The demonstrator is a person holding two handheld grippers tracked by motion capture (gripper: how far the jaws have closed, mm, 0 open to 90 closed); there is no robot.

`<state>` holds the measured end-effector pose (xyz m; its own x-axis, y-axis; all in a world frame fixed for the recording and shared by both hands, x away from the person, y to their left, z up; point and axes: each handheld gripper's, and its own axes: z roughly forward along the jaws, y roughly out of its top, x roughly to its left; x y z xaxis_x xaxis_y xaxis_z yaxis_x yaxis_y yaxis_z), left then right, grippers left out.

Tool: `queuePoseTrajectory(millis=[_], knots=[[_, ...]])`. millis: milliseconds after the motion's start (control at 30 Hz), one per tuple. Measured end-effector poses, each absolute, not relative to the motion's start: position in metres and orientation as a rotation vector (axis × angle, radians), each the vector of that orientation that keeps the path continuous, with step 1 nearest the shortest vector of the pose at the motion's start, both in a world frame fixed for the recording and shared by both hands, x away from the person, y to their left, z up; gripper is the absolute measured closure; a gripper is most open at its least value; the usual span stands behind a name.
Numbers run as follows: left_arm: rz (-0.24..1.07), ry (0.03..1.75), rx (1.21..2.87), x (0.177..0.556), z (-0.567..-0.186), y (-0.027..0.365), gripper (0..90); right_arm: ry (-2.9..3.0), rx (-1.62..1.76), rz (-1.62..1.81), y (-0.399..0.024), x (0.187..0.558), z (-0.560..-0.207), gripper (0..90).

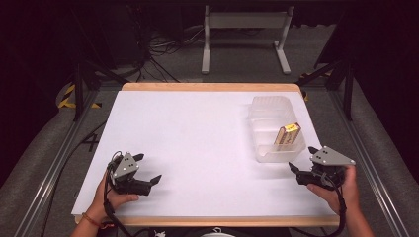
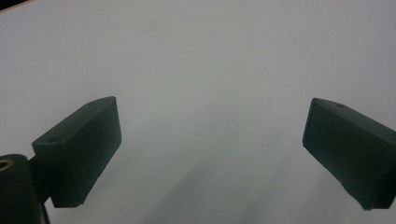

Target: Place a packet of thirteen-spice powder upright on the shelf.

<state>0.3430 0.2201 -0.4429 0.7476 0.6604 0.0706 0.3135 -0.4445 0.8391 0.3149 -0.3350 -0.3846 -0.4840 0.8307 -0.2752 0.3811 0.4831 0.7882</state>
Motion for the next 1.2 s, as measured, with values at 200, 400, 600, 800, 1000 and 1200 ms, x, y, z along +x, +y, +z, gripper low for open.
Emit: queuePoseTrajectory(millis=[200, 400, 600, 800, 1000, 1200], knots=[[0.497, 0.730, 2.064, 0.343, -0.443, 0.219, 5.3, 2.070, 0.986, 0.845, -0.338, 0.312, -0.392, 17.1], [0.492, 0.735, 2.062, 0.343, -0.443, 0.220, 5.3, 2.086, 0.969, 0.809, -0.339, 0.311, -0.401, 16.3], [0.490, 0.739, 2.063, 0.343, -0.444, 0.221, 5.3, 2.096, 0.959, 0.797, -0.340, 0.310, -0.408, 15.7], [0.497, 0.735, 2.060, 0.343, -0.444, 0.221, 5.3, 2.101, 0.954, 0.811, -0.343, 0.309, -0.414, 14.7], [0.496, 0.734, 2.059, 0.343, -0.443, 0.222, 5.3, 2.084, 0.937, 0.872, -0.349, 0.307, -0.422, 13.4], [0.501, 0.739, 2.058, 0.344, -0.443, 0.221, 5.3, 2.056, 0.950, 0.927, -0.355, 0.307, -0.429, 12.6]])
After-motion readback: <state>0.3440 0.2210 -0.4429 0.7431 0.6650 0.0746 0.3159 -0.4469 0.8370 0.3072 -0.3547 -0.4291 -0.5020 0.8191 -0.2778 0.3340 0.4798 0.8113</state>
